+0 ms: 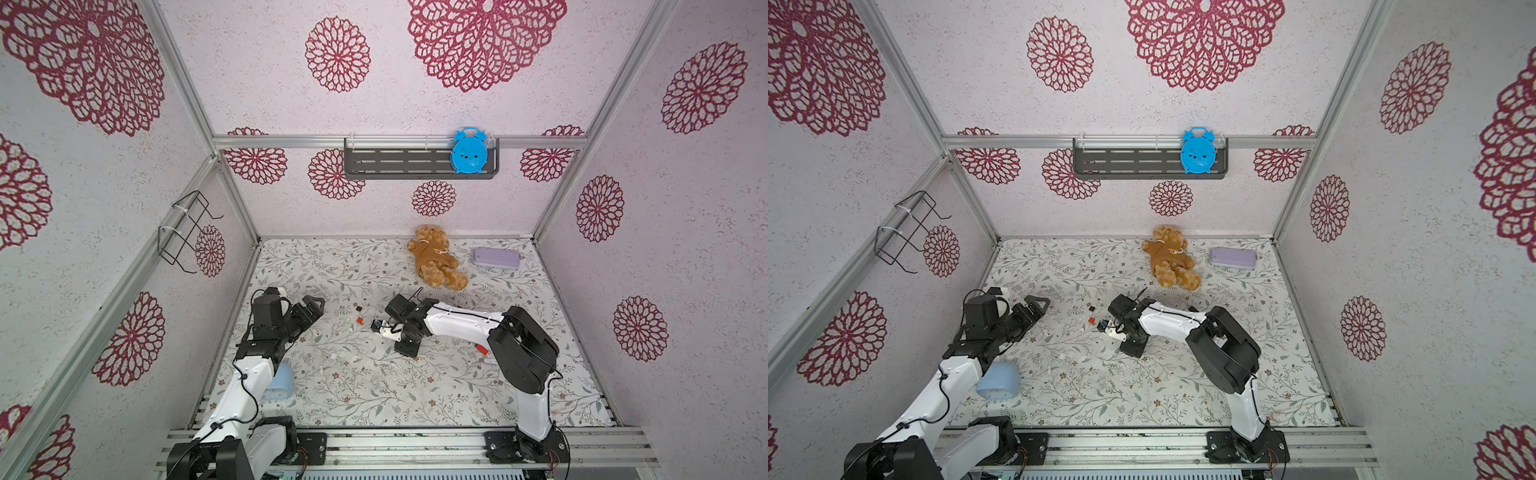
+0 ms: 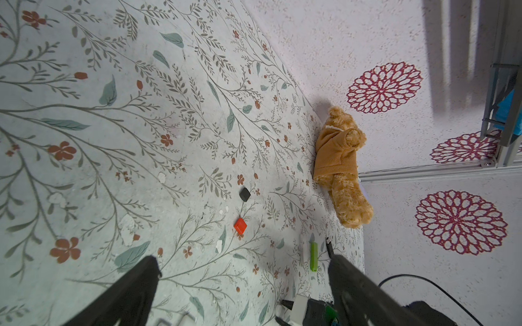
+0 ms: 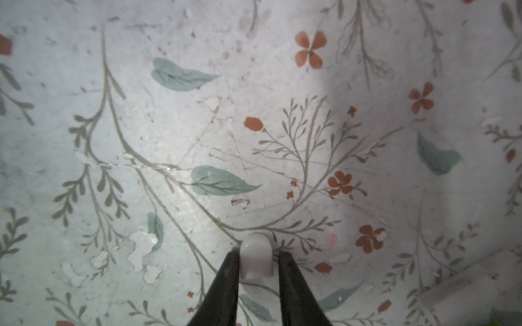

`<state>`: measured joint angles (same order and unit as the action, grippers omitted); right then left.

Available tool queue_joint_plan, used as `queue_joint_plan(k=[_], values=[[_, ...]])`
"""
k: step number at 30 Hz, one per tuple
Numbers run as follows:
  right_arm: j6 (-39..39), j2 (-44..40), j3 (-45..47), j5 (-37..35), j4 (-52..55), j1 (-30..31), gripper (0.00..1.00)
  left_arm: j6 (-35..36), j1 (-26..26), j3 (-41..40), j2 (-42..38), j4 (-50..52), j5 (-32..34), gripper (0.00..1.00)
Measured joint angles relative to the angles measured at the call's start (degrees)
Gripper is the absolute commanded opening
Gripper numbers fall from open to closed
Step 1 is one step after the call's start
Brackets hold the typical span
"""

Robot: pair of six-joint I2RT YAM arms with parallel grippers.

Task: Close the usb drive cover
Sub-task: Pick up the cover from the center of the board.

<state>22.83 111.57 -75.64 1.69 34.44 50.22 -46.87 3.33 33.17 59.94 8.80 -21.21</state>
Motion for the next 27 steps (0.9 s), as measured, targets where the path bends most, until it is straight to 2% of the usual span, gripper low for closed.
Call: queue_joint_plan(k=[12,27], values=[[0.0,-0.8,1.3,1.5,-0.6,-0.8,0.28,-0.3,0.0,0.0,0.5,-1.2,-1.4,0.97],[-0.5,-0.8,1.3,1.8,-1.0,-0.8,0.22,-0.2,-0.5,0.0,3.5,-3.5,-4.2,1.00]])
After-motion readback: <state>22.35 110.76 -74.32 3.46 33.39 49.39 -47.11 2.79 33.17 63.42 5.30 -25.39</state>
